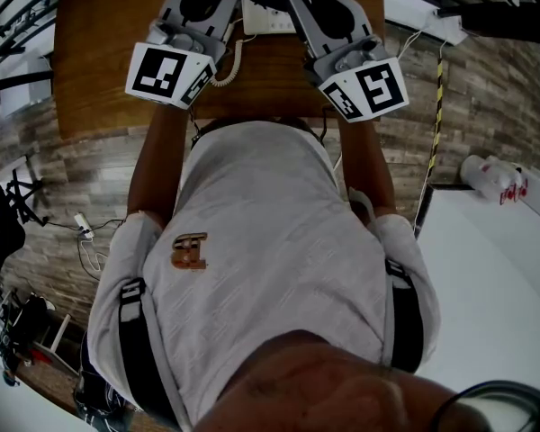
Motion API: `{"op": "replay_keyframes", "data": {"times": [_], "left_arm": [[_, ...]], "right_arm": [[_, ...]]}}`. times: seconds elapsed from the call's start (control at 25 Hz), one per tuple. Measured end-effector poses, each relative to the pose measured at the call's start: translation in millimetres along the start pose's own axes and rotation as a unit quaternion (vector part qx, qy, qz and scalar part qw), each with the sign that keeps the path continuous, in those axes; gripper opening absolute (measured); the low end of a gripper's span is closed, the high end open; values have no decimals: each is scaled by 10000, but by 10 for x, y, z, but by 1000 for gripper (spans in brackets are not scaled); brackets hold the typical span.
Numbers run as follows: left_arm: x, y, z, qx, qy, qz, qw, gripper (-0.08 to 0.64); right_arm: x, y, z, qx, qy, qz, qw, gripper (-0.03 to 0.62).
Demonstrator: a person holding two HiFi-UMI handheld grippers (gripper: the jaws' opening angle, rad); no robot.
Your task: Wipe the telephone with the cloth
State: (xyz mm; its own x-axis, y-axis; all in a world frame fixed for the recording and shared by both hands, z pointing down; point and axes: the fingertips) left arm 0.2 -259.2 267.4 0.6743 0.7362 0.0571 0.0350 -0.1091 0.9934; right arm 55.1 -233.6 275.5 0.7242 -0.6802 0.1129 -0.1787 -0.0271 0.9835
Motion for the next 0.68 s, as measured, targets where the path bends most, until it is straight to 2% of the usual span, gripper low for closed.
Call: {"op": "replay_keyframes", "data": {"times": [0.68], "left_arm": [[41, 12, 10, 24, 41, -62, 10000, 18]], "right_arm": [[37, 26, -54, -5, 94, 16, 10000, 60]]}}
Point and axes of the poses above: the fingertips, and each gripper's own axes: z forward along the fingers, x to its right, y out of its underside, and after that the axes turned 2 degrees about z, right-handed
